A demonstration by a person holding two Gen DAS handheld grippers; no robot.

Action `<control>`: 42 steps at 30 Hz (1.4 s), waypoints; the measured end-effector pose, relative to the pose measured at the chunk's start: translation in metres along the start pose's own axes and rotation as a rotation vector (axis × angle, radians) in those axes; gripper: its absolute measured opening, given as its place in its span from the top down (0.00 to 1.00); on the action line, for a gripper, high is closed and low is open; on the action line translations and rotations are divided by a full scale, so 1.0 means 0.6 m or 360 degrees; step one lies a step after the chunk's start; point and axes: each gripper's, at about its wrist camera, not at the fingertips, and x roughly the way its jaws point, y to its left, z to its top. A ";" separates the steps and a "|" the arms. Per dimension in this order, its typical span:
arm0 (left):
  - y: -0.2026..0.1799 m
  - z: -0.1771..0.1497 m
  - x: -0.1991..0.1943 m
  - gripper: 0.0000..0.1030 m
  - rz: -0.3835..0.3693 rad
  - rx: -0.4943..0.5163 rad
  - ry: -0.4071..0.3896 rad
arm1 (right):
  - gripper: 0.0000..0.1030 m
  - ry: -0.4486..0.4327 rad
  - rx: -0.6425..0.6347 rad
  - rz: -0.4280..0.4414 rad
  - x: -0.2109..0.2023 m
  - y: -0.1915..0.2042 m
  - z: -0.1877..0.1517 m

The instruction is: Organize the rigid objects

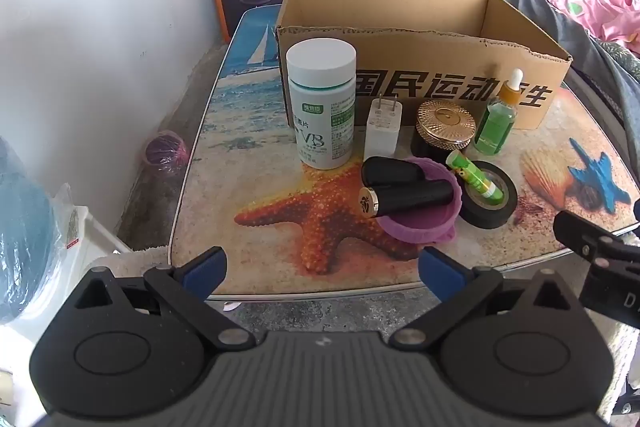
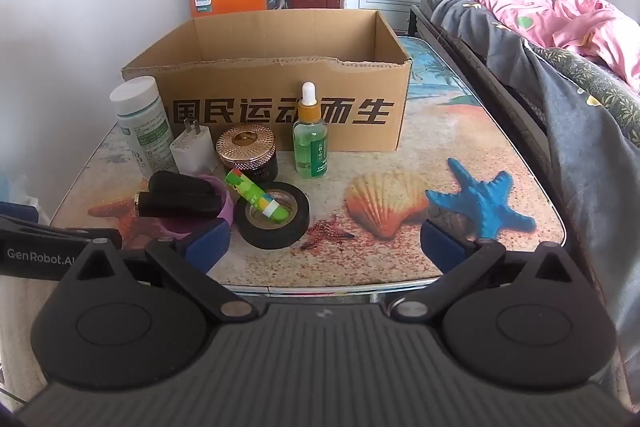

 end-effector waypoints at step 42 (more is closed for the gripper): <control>0.007 -0.001 -0.009 0.01 0.0005 -0.0016 -0.0038 | 0.01 0.0042 -0.0003 0.0057 -0.008 0.010 0.006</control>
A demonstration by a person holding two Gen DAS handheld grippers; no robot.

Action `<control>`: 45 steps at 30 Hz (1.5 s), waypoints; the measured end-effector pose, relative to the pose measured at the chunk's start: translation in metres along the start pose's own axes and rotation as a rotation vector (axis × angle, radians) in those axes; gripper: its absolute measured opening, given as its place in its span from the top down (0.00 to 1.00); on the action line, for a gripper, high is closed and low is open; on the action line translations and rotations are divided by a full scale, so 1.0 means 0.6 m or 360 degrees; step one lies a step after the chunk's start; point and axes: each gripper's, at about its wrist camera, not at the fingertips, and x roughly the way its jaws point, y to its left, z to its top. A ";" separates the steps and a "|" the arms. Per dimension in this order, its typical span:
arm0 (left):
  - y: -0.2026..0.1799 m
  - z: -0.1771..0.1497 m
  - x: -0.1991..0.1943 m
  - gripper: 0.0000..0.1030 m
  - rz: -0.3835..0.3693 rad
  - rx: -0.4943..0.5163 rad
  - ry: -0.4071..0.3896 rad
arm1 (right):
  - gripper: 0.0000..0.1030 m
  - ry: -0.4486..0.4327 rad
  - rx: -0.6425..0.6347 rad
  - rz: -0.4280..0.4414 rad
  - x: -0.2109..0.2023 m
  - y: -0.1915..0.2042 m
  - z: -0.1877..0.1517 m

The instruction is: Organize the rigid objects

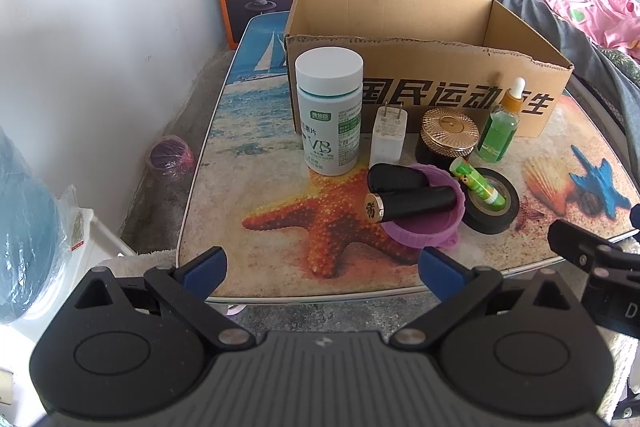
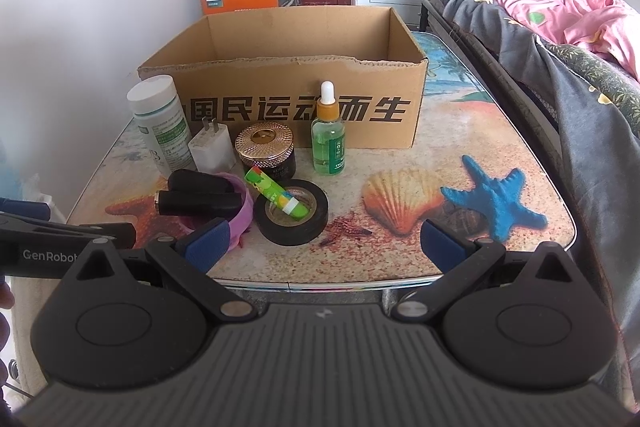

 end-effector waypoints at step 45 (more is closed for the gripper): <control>0.003 -0.003 0.007 0.01 0.0018 0.0008 0.0026 | 0.01 -0.0016 -0.0006 0.0007 0.004 0.002 -0.001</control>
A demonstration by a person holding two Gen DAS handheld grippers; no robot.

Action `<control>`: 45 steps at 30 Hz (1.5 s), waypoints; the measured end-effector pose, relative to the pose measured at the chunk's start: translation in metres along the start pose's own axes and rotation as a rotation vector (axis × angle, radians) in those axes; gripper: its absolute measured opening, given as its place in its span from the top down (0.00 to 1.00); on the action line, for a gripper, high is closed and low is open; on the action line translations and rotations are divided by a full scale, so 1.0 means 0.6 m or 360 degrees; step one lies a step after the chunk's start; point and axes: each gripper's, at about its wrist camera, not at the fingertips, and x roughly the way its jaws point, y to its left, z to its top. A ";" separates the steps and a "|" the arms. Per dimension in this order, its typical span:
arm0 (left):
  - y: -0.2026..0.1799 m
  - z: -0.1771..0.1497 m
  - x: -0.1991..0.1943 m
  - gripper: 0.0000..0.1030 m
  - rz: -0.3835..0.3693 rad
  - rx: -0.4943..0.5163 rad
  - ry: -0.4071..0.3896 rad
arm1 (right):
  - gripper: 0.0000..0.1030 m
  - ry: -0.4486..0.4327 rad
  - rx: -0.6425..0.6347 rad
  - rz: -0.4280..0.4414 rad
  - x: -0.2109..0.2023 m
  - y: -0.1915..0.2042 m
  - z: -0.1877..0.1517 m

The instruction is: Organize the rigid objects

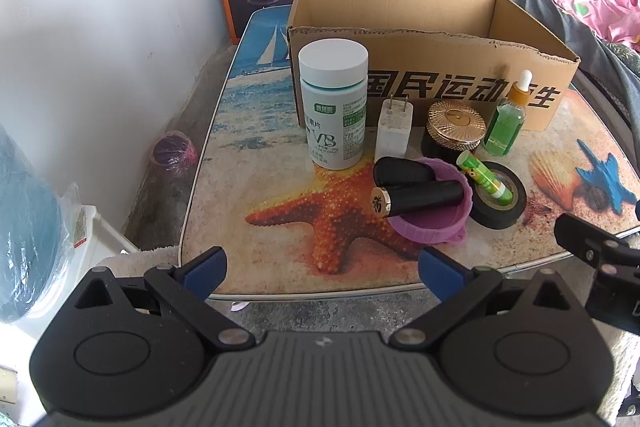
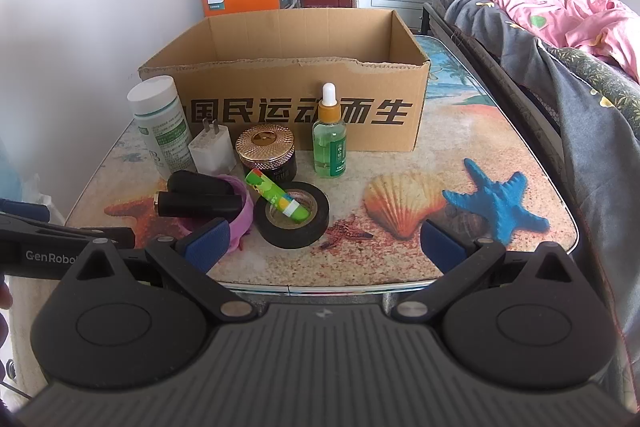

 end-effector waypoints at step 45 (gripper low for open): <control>0.002 0.040 0.086 0.48 -0.0563 0.0246 -0.0074 | 0.69 0.0450 0.0719 0.1079 0.188 -0.030 0.035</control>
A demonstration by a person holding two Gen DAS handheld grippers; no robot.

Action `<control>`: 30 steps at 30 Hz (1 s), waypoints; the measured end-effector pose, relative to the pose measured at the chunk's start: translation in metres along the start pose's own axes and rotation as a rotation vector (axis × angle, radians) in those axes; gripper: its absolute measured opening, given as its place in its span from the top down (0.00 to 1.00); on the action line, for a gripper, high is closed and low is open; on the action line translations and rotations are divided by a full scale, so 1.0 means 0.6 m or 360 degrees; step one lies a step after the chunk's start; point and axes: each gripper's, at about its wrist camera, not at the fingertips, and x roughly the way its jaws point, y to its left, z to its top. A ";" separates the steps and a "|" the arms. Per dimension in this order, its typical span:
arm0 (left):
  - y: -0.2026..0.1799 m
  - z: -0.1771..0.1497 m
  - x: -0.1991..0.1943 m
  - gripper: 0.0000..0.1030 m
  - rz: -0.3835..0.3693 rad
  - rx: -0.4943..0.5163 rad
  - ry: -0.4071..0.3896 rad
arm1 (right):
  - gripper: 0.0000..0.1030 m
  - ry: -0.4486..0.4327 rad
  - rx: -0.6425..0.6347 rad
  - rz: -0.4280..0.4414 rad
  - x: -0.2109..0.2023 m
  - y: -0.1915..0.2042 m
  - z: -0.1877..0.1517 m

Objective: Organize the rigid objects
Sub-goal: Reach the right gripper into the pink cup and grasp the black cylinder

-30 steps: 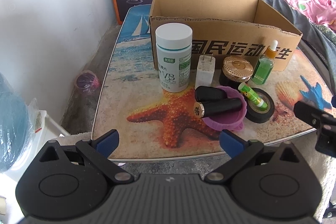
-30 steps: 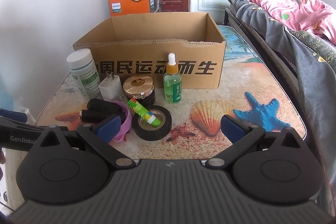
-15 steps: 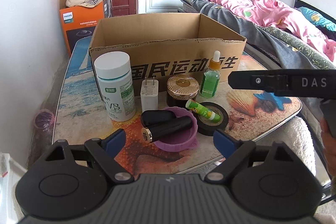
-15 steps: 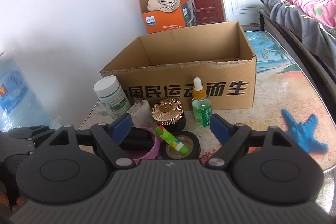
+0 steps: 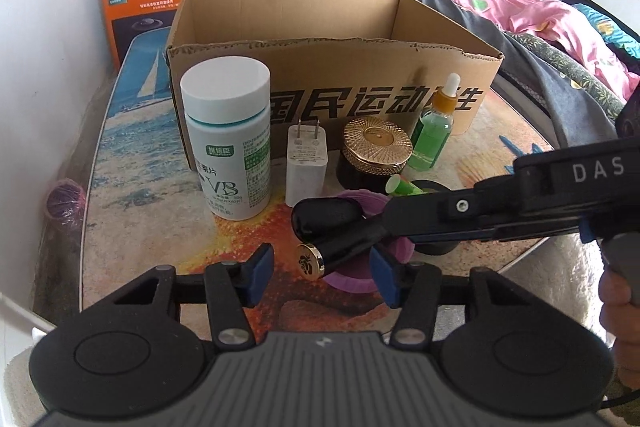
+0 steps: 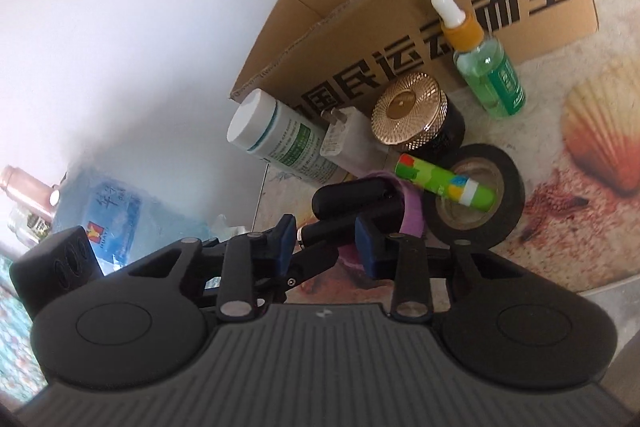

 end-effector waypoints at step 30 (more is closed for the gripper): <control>-0.010 0.022 0.046 0.75 -0.0284 -0.0016 0.0176 | 0.70 0.0478 0.0224 -0.0352 0.086 -0.002 0.077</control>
